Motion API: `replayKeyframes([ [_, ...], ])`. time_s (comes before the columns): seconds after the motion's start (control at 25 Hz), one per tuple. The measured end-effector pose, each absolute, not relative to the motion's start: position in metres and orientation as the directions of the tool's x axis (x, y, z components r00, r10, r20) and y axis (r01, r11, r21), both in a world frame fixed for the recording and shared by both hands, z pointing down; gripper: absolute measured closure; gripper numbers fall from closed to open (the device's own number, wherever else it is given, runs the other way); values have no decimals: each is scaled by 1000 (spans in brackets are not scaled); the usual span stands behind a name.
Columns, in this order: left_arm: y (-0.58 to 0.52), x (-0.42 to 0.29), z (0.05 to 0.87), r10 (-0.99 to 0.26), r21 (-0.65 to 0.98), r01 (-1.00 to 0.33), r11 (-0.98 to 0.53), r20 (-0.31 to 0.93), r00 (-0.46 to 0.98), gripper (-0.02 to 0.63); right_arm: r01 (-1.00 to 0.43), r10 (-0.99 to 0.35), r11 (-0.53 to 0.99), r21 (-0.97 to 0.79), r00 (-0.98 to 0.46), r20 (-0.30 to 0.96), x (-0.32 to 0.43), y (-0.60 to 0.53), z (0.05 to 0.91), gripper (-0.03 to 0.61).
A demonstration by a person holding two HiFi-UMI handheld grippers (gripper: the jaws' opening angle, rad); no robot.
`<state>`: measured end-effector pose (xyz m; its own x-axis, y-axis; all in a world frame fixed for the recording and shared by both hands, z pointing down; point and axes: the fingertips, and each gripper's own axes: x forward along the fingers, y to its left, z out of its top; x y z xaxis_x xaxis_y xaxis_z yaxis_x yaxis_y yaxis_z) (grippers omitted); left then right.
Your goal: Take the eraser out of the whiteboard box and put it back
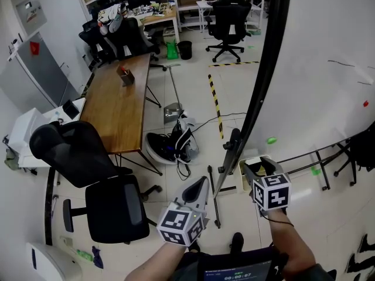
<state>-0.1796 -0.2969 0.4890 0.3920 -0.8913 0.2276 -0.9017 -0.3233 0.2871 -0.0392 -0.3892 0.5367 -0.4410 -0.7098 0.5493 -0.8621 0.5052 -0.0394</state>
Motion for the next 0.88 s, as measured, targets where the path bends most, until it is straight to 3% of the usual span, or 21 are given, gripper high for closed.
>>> replayKeyframes([
  [0.32, -291, -182, 470, -893, 261, -903, -342, 209, 399, 584, -865, -736, 500, -48, -453, 503, -34, -384, 519, 305],
  [0.88, -264, -177, 371, -915, 207, -899, -385, 41, 401, 584, -842, -813, 535, -70, -535, 230, -8, -328, 376, 306],
])
